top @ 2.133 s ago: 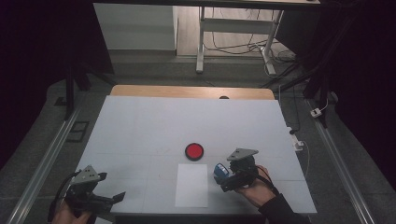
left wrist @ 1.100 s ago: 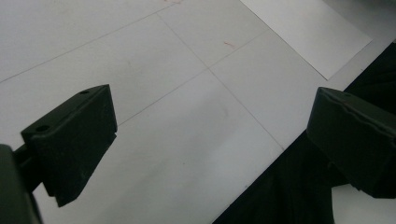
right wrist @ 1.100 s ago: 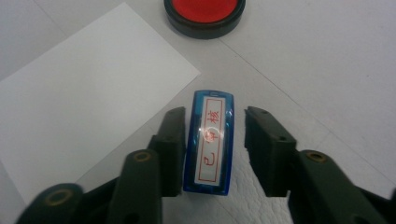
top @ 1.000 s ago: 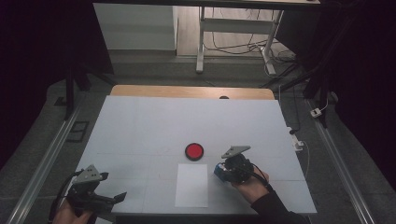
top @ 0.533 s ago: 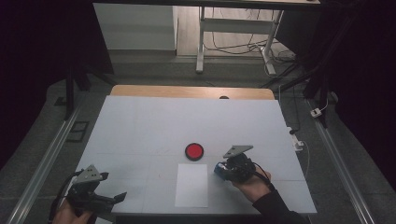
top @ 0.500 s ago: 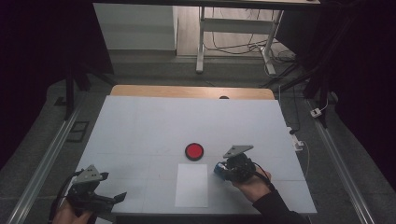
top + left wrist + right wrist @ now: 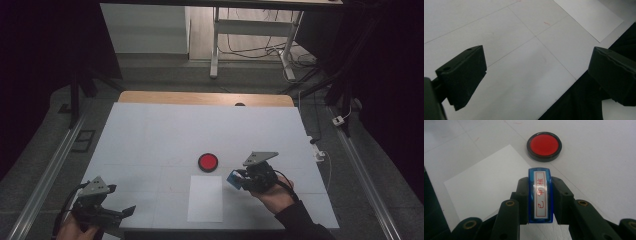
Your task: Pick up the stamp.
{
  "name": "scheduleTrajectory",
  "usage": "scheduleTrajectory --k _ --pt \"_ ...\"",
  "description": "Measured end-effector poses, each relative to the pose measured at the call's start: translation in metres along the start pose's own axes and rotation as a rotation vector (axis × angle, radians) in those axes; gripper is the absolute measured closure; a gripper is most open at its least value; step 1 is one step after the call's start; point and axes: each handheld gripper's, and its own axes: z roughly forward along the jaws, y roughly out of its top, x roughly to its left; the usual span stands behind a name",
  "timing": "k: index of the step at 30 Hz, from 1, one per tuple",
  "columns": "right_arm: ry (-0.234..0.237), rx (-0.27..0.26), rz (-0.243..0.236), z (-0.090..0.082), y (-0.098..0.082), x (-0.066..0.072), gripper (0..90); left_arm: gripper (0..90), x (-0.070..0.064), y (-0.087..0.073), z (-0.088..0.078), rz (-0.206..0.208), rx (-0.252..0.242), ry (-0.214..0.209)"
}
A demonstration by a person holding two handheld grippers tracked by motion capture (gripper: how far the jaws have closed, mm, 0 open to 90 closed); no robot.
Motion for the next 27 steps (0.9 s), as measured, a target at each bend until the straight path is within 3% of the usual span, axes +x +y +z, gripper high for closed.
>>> scheduleTrajectory --k 12,27 --pt "0.063 -0.025 -0.075 -0.007 0.012 0.003 69.4 2.3 0.0 0.0 0.0 0.0 0.002 0.0" --pt "0.158 -0.054 -0.111 -0.005 0.036 0.008 69.4 2.3 0.0 0.001 0.0 -0.001 0.001 -0.003"
